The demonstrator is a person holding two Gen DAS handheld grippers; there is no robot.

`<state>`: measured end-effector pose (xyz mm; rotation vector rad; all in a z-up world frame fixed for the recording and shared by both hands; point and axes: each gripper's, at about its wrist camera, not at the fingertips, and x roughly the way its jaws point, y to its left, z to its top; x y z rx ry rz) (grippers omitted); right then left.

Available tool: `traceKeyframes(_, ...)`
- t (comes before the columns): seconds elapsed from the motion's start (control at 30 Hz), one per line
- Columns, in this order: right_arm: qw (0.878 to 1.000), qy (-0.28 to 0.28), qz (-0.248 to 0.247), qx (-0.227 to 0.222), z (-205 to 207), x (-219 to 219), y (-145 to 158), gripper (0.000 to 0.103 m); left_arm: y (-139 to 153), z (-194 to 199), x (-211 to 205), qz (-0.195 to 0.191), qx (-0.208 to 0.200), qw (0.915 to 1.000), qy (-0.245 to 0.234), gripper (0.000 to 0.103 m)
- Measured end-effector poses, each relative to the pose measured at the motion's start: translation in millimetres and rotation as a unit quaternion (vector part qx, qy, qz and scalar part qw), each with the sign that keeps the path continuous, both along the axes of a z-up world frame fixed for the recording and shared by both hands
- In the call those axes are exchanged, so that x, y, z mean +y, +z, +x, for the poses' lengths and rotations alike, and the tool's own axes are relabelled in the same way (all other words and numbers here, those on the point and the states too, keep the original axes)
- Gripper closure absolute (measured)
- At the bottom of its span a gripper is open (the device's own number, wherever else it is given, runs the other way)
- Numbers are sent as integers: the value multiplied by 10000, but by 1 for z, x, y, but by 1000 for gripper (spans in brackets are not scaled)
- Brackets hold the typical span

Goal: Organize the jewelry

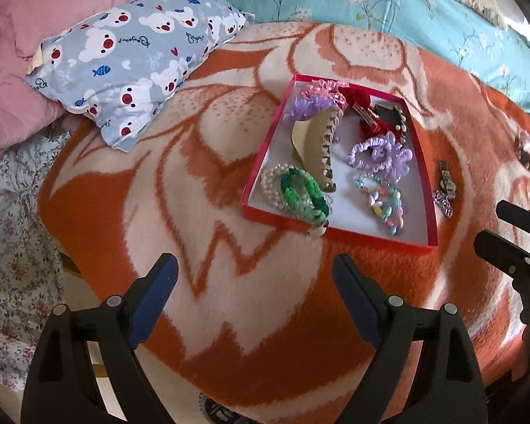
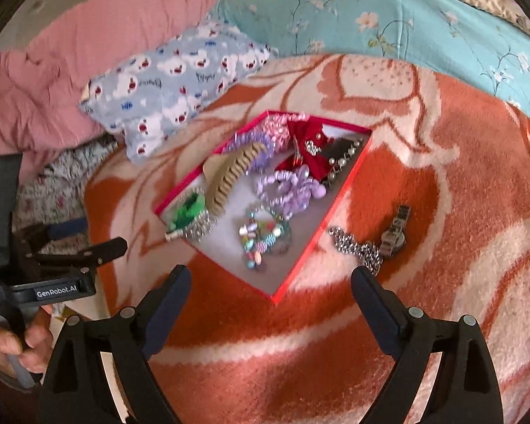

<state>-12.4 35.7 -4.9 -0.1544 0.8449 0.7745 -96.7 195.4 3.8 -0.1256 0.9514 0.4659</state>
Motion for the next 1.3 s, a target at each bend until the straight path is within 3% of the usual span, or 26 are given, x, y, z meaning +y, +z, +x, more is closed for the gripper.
traceKeyframes(0.2,9995,27,-248,-203,-9,3,3,10,5,-2,-5,143,-49,9999,-41,13)
traceKeyframes(1.3,9997,56,-181,-160,-11,8,4,10,6,-3,-7,196,-95,9998,6,13)
